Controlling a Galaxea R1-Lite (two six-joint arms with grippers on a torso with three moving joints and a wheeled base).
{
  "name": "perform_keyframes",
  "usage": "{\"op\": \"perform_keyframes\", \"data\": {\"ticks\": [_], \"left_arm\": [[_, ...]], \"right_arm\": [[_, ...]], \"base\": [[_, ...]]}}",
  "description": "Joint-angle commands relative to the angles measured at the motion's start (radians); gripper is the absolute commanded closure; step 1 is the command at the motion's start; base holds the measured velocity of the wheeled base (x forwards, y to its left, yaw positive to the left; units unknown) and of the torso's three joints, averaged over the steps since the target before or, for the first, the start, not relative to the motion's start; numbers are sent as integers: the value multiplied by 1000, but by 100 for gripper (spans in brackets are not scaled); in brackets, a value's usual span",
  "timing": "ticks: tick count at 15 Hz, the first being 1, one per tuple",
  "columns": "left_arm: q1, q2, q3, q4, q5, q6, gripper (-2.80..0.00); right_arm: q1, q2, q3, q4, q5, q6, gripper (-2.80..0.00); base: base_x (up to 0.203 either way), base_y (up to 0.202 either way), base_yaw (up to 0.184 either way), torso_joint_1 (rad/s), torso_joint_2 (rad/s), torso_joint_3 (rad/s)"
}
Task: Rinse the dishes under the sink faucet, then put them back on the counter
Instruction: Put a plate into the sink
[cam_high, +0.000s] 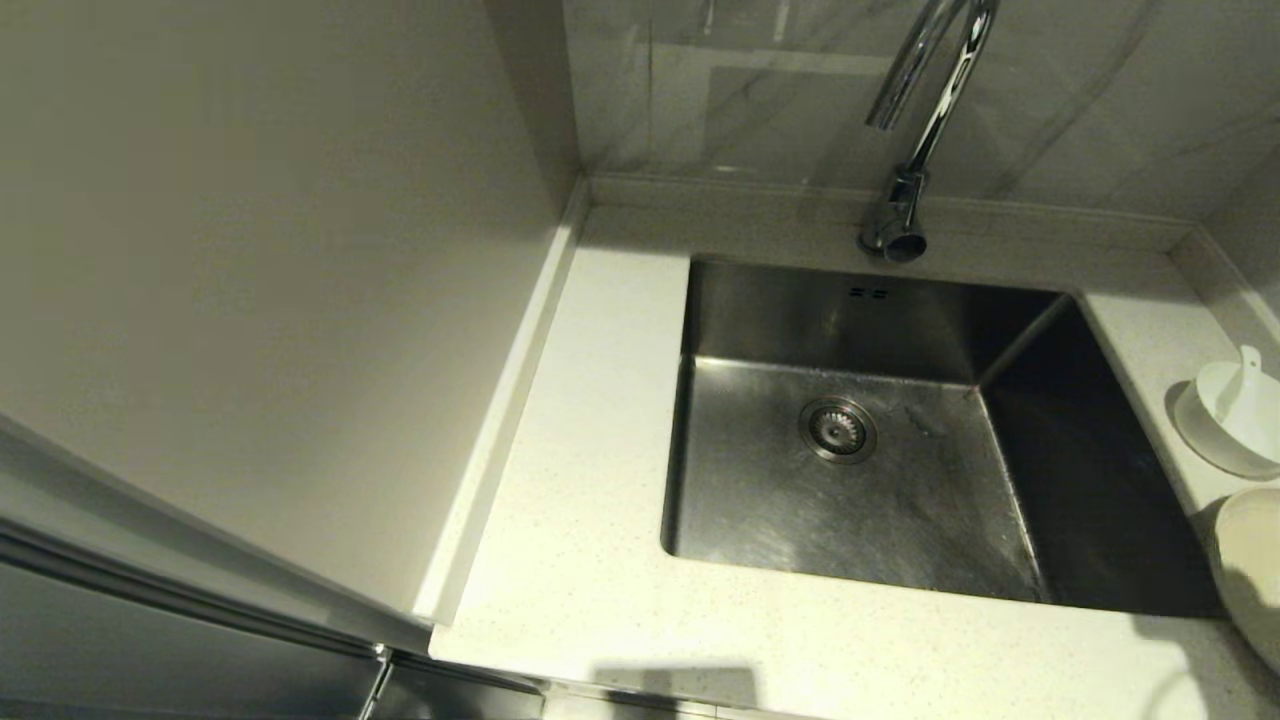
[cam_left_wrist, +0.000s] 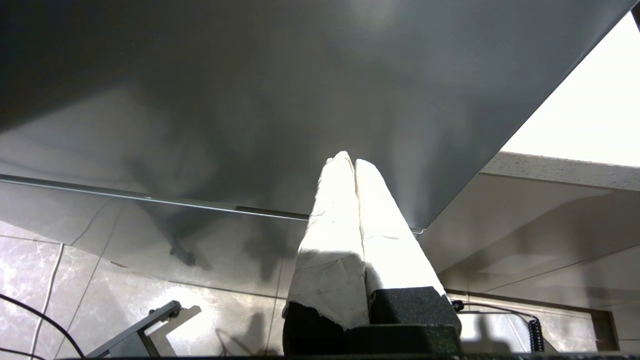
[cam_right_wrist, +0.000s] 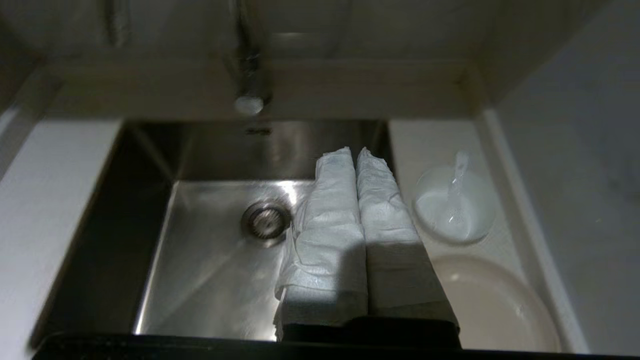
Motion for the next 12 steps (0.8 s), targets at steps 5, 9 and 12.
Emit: {"op": "perform_keyframes", "data": {"ticks": [5,9,12], "left_arm": [[0,-3,0,-1,1,-1,0],[0,-3,0,-1,1,-1,0],[0,-3,0,-1,1,-1,0]], "right_arm": [[-25,385,-438,420,-159,13,0],[-128,477,-650,852,-7,15,0],[-238,639,-797,979,118,9,0]], "base": [[0,0,0,0,0,0],[0,0,0,0,0,0],[0,0,0,0,0,0]]}}
